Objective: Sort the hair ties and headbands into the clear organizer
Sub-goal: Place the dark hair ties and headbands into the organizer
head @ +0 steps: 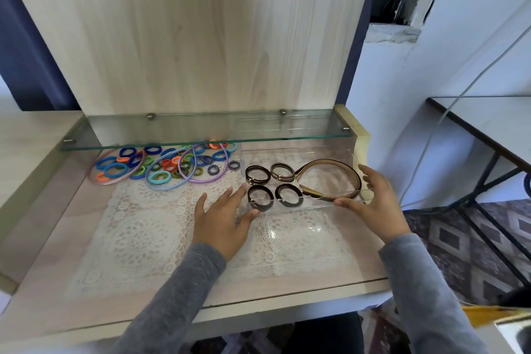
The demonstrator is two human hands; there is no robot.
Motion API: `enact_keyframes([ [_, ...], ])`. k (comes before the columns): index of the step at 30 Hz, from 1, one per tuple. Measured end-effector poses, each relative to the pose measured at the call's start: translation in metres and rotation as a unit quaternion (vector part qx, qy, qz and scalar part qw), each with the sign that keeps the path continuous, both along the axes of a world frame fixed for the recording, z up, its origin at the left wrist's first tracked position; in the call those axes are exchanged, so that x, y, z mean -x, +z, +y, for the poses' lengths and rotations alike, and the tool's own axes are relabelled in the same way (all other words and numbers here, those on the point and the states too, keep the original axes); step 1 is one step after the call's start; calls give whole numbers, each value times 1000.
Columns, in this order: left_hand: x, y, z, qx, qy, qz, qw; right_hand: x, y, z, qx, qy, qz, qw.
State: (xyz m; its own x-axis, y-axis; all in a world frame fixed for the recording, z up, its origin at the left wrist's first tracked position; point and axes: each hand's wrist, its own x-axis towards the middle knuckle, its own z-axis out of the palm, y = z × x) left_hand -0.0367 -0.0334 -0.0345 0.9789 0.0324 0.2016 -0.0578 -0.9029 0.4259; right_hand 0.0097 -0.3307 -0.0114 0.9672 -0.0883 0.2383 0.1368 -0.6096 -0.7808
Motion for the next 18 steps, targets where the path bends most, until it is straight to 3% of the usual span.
enact_keyframes([
  [18, -8, 16, -2, 13, 21, -2, 1000, -11, 8, 3, 7, -3, -10, 1000],
])
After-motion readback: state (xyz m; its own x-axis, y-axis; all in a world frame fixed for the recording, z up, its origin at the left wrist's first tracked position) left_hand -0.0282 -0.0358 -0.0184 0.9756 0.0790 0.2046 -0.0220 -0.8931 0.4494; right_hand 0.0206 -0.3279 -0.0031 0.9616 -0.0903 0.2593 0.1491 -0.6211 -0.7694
